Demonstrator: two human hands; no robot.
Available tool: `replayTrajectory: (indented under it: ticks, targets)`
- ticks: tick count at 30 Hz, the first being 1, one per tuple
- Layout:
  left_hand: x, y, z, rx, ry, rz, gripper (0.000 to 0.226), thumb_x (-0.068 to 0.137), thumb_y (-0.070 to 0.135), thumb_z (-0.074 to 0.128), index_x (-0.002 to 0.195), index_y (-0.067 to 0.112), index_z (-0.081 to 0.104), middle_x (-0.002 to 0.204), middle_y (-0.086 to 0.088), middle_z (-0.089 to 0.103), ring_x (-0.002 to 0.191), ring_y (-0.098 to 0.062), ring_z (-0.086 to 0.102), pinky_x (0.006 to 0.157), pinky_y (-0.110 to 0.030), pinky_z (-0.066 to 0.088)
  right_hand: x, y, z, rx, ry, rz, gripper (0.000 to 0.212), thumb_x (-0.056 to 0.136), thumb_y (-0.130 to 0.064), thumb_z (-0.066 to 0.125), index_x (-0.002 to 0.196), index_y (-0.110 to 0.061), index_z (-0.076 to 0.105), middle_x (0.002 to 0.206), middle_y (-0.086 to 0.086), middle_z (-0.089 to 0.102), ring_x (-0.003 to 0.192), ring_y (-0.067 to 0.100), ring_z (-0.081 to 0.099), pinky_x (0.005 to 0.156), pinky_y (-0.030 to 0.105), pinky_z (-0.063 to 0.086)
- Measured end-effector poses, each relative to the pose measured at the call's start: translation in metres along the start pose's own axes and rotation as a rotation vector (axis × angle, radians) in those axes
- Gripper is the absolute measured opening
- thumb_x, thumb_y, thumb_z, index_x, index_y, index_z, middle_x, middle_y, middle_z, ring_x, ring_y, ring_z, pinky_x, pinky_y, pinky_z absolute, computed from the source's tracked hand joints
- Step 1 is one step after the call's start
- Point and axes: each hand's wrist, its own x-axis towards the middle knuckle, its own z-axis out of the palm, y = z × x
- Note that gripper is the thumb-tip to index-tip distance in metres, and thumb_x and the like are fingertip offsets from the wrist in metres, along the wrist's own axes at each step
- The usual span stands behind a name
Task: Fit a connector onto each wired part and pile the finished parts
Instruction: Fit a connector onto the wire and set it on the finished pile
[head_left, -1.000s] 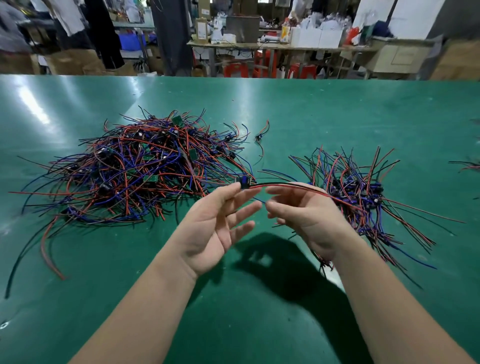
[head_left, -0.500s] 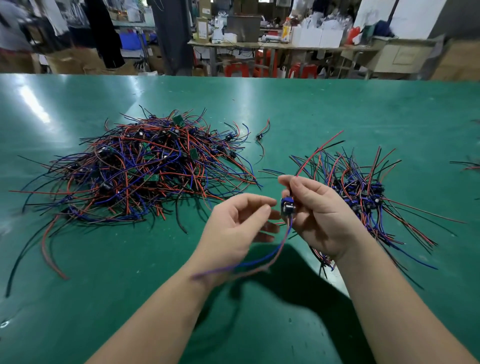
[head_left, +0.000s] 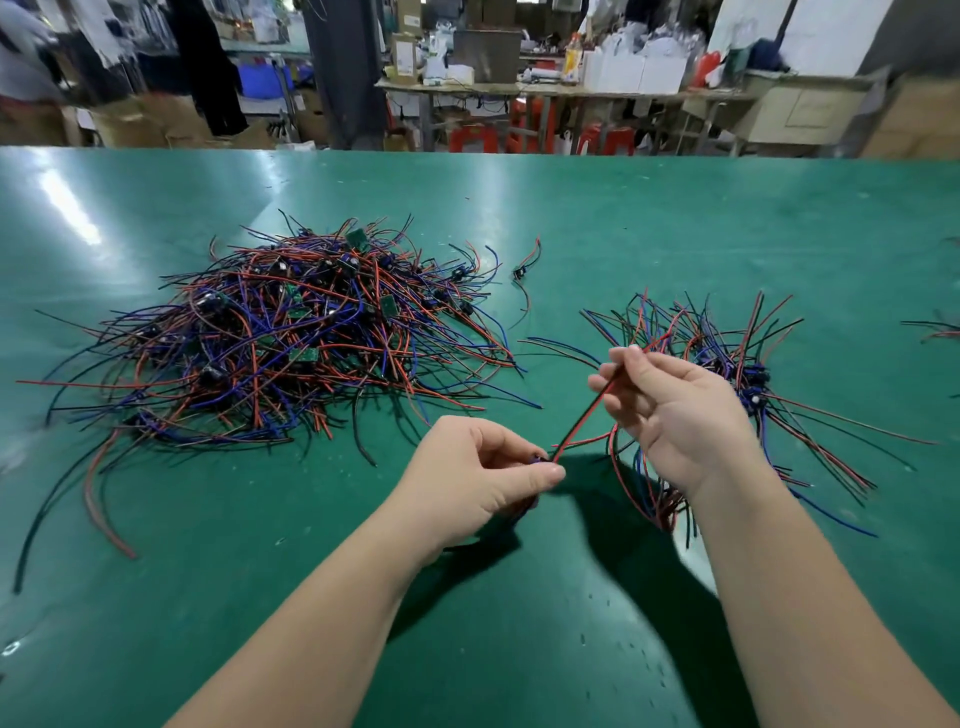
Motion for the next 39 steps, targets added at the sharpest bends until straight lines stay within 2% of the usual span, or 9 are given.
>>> replayTrajectory:
  ticks: [8, 17, 22, 26, 28, 30, 34, 37, 39]
  targets:
    - [-0.003, 0.002, -0.002, 0.158, -0.130, -0.018, 0.017, 0.071, 0.021, 0.084, 0.076, 0.010, 0.072, 0.061, -0.001, 0.066, 0.050, -0.009, 0.051, 0.052, -0.017, 0.041, -0.001, -0.003, -0.007, -0.246, 0.085, -0.029, 0.018, 0.094, -0.013, 0.058, 0.080, -0.006, 0.065, 0.047, 0.001, 0.055, 0.041, 0.012, 0.061, 0.032, 0.013, 0.030]
    - [-0.010, 0.013, -0.019, 0.001, -0.429, -0.161, 0.012, 0.072, 0.014, 0.080, 0.074, 0.013, 0.068, 0.062, -0.001, 0.067, 0.053, -0.009, 0.064, 0.050, -0.017, 0.049, 0.001, -0.001, -0.004, -0.254, 0.086, -0.048, 0.037, 0.098, -0.024, 0.049, 0.070, -0.004, 0.060, 0.041, 0.003, 0.051, 0.033, 0.015, 0.055, 0.033, 0.014, 0.033]
    - [-0.002, 0.015, -0.018, -0.258, -0.040, -0.087, 0.026, 0.057, 0.023, 0.077, 0.074, 0.007, 0.067, 0.059, -0.006, 0.067, 0.053, -0.013, 0.066, 0.050, -0.019, 0.052, 0.003, 0.006, -0.001, -0.292, 0.079, -0.009, 0.046, 0.101, -0.040, 0.039, 0.085, -0.003, 0.062, 0.057, 0.009, 0.064, 0.044, 0.020, 0.063, 0.039, 0.020, 0.047]
    - [0.006, 0.009, -0.018, -0.303, 0.237, -0.043, 0.015, 0.072, 0.015, 0.074, 0.079, 0.004, 0.066, 0.058, -0.004, 0.068, 0.053, -0.010, 0.066, 0.049, -0.017, 0.053, -0.014, 0.020, 0.016, -0.494, -0.259, -0.189, 0.011, 0.084, -0.022, 0.070, 0.087, -0.013, 0.066, 0.074, 0.006, 0.068, 0.057, 0.019, 0.067, 0.049, 0.025, 0.052]
    - [0.006, 0.007, -0.015, -0.251, 0.254, -0.015, 0.010, 0.083, 0.012, 0.069, 0.073, 0.008, 0.069, 0.059, -0.005, 0.068, 0.052, -0.009, 0.064, 0.050, -0.018, 0.054, -0.022, 0.032, 0.026, -0.681, -0.374, -0.315, 0.017, 0.073, -0.017, 0.080, 0.086, -0.020, 0.070, 0.080, 0.002, 0.070, 0.063, 0.015, 0.065, 0.059, 0.030, 0.056]
    - [0.006, 0.007, -0.013, -0.216, 0.241, 0.011, 0.020, 0.091, 0.014, 0.061, 0.073, 0.010, 0.071, 0.063, -0.005, 0.070, 0.056, -0.011, 0.066, 0.051, -0.020, 0.054, -0.024, 0.038, 0.033, -0.755, -0.346, -0.422, 0.018, 0.073, -0.012, 0.081, 0.082, -0.024, 0.070, 0.077, -0.003, 0.071, 0.063, 0.012, 0.066, 0.063, 0.029, 0.057]
    - [0.008, 0.010, -0.017, -0.258, 0.248, 0.007, 0.018, 0.095, 0.018, 0.056, 0.085, 0.011, 0.069, 0.078, -0.006, 0.074, 0.065, -0.016, 0.072, 0.052, -0.022, 0.056, -0.020, 0.028, 0.026, -0.620, -0.181, -0.405, 0.021, 0.079, -0.001, 0.074, 0.081, -0.021, 0.068, 0.071, -0.005, 0.072, 0.050, 0.015, 0.066, 0.046, 0.022, 0.050]
    - [0.013, 0.004, -0.031, 0.088, 0.481, 0.110, 0.012, 0.091, 0.013, 0.061, 0.087, 0.019, 0.071, 0.079, 0.002, 0.073, 0.072, -0.007, 0.070, 0.066, -0.023, 0.057, -0.010, 0.009, 0.004, -0.609, 0.046, -0.458, 0.017, 0.077, -0.004, 0.076, 0.078, -0.019, 0.068, 0.069, -0.003, 0.070, 0.044, 0.016, 0.063, 0.041, 0.021, 0.046]
    - [0.014, 0.002, -0.041, 0.356, 0.589, 0.178, 0.014, 0.088, 0.015, 0.062, 0.091, 0.024, 0.072, 0.077, 0.015, 0.068, 0.071, 0.004, 0.063, 0.068, -0.006, 0.045, -0.004, -0.004, -0.011, -0.583, 0.147, -0.467, 0.016, 0.075, -0.007, 0.079, 0.076, -0.017, 0.066, 0.064, -0.002, 0.068, 0.040, 0.015, 0.060, 0.039, 0.020, 0.043]
